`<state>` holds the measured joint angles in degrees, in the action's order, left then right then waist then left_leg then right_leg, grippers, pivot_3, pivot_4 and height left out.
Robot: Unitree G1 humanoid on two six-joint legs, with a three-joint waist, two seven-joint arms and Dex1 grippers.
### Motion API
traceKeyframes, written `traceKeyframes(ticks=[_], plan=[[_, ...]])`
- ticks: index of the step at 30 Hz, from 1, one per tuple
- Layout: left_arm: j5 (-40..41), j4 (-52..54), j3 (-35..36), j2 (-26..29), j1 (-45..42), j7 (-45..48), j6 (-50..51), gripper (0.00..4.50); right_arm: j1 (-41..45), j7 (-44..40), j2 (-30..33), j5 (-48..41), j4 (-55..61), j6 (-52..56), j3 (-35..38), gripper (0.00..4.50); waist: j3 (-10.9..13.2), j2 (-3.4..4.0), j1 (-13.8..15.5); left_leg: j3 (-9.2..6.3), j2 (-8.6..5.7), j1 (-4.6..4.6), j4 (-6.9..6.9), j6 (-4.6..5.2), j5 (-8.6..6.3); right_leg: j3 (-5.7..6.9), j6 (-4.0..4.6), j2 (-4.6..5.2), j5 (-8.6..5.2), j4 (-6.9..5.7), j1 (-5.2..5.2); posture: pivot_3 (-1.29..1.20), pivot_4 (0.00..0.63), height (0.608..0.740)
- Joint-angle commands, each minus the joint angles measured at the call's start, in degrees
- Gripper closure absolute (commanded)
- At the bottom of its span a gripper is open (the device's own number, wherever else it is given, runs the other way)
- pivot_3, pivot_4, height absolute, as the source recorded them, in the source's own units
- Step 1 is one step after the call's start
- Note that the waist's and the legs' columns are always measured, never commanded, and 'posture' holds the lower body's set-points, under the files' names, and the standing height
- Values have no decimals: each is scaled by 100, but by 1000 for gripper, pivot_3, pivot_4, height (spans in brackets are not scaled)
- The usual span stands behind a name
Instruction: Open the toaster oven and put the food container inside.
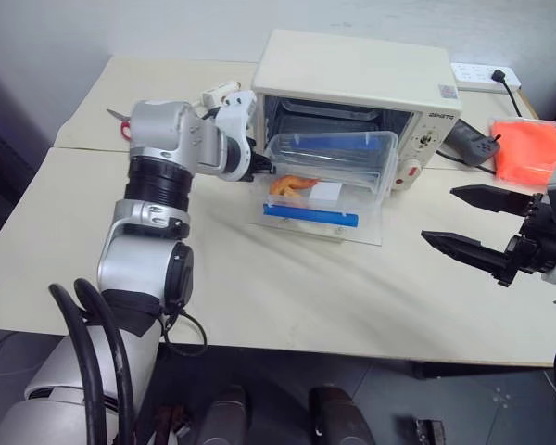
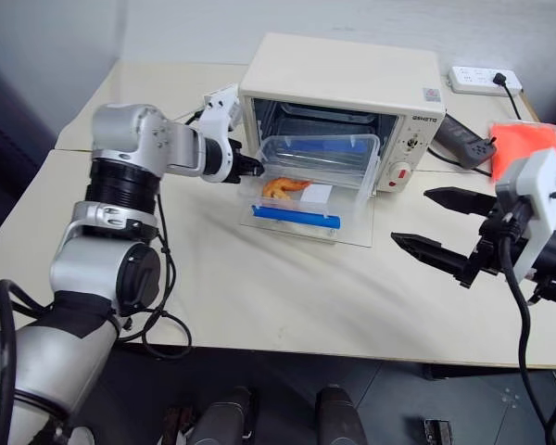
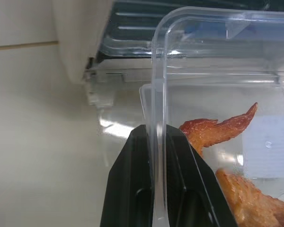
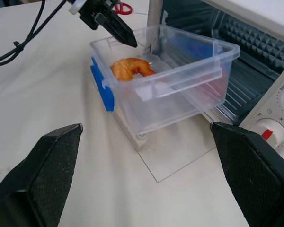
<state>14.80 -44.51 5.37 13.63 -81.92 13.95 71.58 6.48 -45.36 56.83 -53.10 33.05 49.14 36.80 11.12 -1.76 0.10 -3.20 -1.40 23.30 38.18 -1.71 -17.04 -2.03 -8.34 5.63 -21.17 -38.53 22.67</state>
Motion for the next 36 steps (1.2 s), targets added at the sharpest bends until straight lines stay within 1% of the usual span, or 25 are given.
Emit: traceKeyframes(ticks=[1, 3, 6, 8, 9, 15, 20, 21, 23, 25, 27, 29, 31, 32, 34, 36], plan=[[-132, -265, -38, -178, -227, -41, -499, 4483, -88, 228, -92, -188, 253, -4, 319, 0, 0, 0, 3, 0, 0, 0, 0, 0, 0, 0, 0, 0, 0, -1, 0, 0, 150, 740], [-233, -481, 27, -310, -192, -277, -794, 4483, -133, 341, -121, -247, 287, -13, 350, 0, 0, 0, 10, 0, 0, -1, 3, 0, 0, -1, 0, 2, 0, -1, -2, 0, 150, 740], [-304, -645, 36, -417, -149, -392, -875, 4483, -164, 436, -117, -322, 303, -19, 363, 0, 0, 1, 11, 1, 0, -4, 6, 2, 1, -3, -1, 4, 1, -2, -3, 0, 150, 740], [-303, -539, -15, -447, -99, -376, -738, 3791, -176, 468, -99, -351, 298, -28, 358, 0, -1, 1, 8, 1, -2, -10, 5, 2, 1, -3, -1, 3, 1, -1, -7, 0, 150, 740], [-336, -409, -74, -426, -70, -398, -643, 3601, -167, 477, -84, -357, 276, -36, 344, 0, -1, 1, 5, 1, -2, -10, 6, 2, 1, -4, -1, 2, 1, -1, -7, 0, 150, 740], [-444, 491, -385, -146, -54, -350, 62, 1706, -44, 491, -77, -288, 108, -130, 127, 0, 0, 1, -15, 3, -1, -9, 3, 3, 2, -8, -1, -1, 1, -12, -3, 0, 150, 740], [-465, 746, -243, -139, -6, -504, 73, 173, 128, 507, -114, -228, -1, -249, -121, 0, 0, 1, 7, 2, 8, -8, 4, 2, 2, -9, -1, 1, 1, -10, -2, 0, 150, 740], [-459, 811, -213, -127, 26, -518, 99, 11, 147, 499, -108, -219, -17, -266, -150, 0, 0, 1, 9, 2, 8, -7, 4, 2, 2, -9, -1, 2, 1, -9, -2, 0, 150, 740], [-427, 1005, -206, -77, 88, -482, 238, 11, 176, 475, -87, -201, -50, -295, -197, 0, 0, 1, 13, 2, 7, -7, 4, 2, 2, -9, -1, 2, 1, -8, -2, 0, 150, 740], [-286, 1446, -295, 71, 207, -221, 442, 11, 192, 442, -55, -166, -83, -313, -235, 0, 0, 1, 8, 2, 7, -7, 3, 2, 2, -8, -1, 2, 1, -8, -2, 0, 150, 740], [-113, 2102, -491, 358, 411, 222, 450, 11, 187, 383, 1, -89, -121, -335, -273, 0, 0, 1, -21, 3, 8, -6, 1, 2, 2, -9, -1, 0, 1, -9, 0, 0, 150, 740], [116, 2793, -477, 759, 688, 710, 270, 11, 163, 285, 56, 27, -184, -364, -320, 0, -1, 2, -36, 3, 12, -6, -2, 0, 3, -10, -1, -4, 1, -10, 2, 0, 150, 740], [438, 3423, -239, 1135, 1050, 1283, -152, 397, 112, 202, 82, 143, -260, -383, -368, 0, -2, 4, -47, 6, 17, -7, -3, -2, 4, -14, -1, -7, 0, -10, 5, 0, 150, 740], [639, 3737, -165, 1328, 1252, 1646, -335, 568, 86, 187, 82, 194, -291, -390, -386, 184, -3, 5, -46, 8, 22, -9, -4, -3, 5, -16, -1, -7, 0, -10, 5, 0, 150, 740], [1248, 4478, 32, 1743, 1773, 2606, -599, 1170, 32, 138, 55, 201, -340, -374, -392, 637, -4, 7, -29, 8, 27, -9, -2, -3, 5, -16, 0, -6, 0, -8, 5, 0, 150, 740], [1687, 5006, 199, 2194, 2361, 3406, -849, 1772, -53, 40, 23, 162, -324, -370, -377, 1298, -4, 8, -24, 7, 28, -9, -1, -3, 5, -16, -1, -1, 0, -6, 2, 0, 150, 740]])
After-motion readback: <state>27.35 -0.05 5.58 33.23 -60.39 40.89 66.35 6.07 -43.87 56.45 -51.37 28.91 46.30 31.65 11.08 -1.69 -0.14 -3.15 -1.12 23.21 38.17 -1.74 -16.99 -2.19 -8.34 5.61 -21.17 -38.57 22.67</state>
